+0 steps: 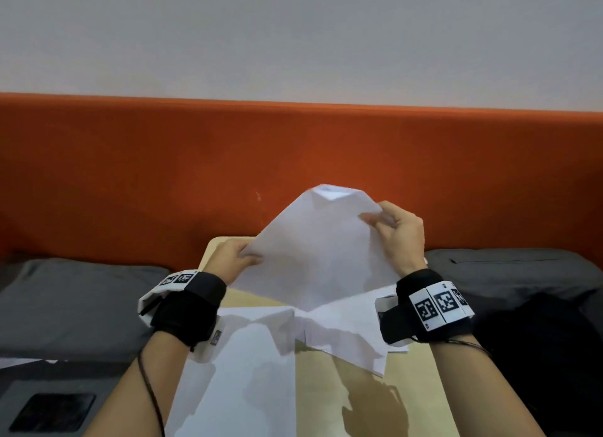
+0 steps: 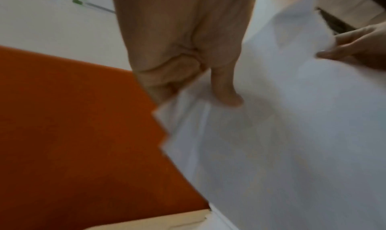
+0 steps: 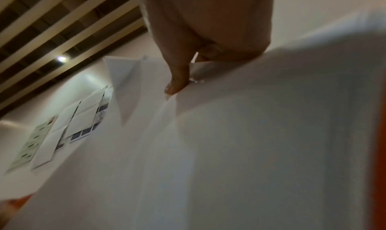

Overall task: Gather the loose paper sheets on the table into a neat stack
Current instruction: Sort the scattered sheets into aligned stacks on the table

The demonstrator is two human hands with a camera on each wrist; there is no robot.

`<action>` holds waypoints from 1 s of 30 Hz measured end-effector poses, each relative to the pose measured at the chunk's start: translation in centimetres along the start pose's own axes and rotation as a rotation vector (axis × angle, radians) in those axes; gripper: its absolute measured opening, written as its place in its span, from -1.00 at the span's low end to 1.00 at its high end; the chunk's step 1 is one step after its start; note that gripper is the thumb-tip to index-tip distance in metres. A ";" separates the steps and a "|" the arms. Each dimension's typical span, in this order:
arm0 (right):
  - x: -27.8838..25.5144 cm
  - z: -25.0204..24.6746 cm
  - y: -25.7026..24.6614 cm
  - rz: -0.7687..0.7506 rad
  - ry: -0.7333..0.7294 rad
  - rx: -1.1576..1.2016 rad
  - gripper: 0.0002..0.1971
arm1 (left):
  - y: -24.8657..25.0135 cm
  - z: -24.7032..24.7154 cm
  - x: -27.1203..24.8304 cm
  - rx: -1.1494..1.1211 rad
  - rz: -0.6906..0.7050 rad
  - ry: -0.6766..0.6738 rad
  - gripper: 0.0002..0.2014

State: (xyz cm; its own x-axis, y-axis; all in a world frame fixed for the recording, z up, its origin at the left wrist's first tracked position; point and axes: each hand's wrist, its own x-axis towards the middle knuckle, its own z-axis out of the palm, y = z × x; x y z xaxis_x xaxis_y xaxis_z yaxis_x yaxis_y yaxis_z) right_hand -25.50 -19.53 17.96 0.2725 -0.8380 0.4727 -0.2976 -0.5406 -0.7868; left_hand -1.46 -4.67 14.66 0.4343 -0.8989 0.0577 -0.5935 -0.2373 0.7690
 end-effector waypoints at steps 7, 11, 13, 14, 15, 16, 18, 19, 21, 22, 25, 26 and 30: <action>-1.9 2.0 0.3 0.204 -0.280 0.420 -0.84 | 0.7 -3.2 0.1 0.164 -0.060 -0.248 -0.78; -5.4 5.6 2.0 0.331 -0.389 0.275 -0.87 | 2.1 -0.8 0.4 0.106 -0.001 -0.276 -0.88; -7.4 7.0 3.5 0.356 -0.456 0.134 -0.79 | 1.6 1.5 0.1 0.128 -0.003 -0.288 -0.89; -8.2 7.6 4.3 0.346 -0.487 0.063 -0.77 | 0.9 2.7 -0.2 0.119 -0.026 -0.294 -0.85; -8.9 7.8 4.8 0.331 -0.515 -0.005 -0.80 | 0.1 3.7 -0.5 0.099 -0.060 -0.307 -0.83; -9.4 7.9 5.1 0.320 -0.529 -0.042 -0.92 | -0.6 4.6 -0.9 0.078 -0.082 -0.321 -0.81; -10.1 7.7 5.6 0.332 -0.543 -0.055 -0.75 | -1.8 6.0 -1.3 0.045 -0.121 -0.329 -0.84; -10.3 7.6 5.7 0.341 -0.532 -0.025 -0.67 | -2.0 6.5 -1.5 0.032 -0.138 -0.327 -0.85; -10.4 7.4 6.0 0.325 -0.498 0.061 -0.65 | -2.5 7.2 -1.6 0.022 -0.147 -0.319 -0.77; -10.4 7.3 6.1 0.308 -0.480 0.094 -0.66 | -2.7 7.5 -1.5 0.016 -0.141 -0.316 -0.76; -10.1 7.0 6.5 0.304 -0.447 0.151 -0.69 | -2.9 7.7 -1.2 0.000 -0.144 -0.313 -0.89; -10.0 7.0 6.6 0.299 -0.440 0.156 -0.69 | -2.9 7.8 -1.2 -0.005 -0.139 -0.306 -0.90; -9.7 7.0 6.7 0.272 -0.431 0.208 -0.70 | -2.8 7.7 -1.1 0.004 -0.091 -0.295 -0.80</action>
State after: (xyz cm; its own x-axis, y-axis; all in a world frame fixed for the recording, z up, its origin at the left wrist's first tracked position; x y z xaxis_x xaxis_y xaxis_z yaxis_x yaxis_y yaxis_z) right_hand -23.69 -14.54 5.32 0.5738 -0.8160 0.0703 -0.2343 -0.2458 -0.9406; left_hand -5.56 -5.86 7.55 0.2708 -0.9418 -0.1990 -0.5641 -0.3228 0.7600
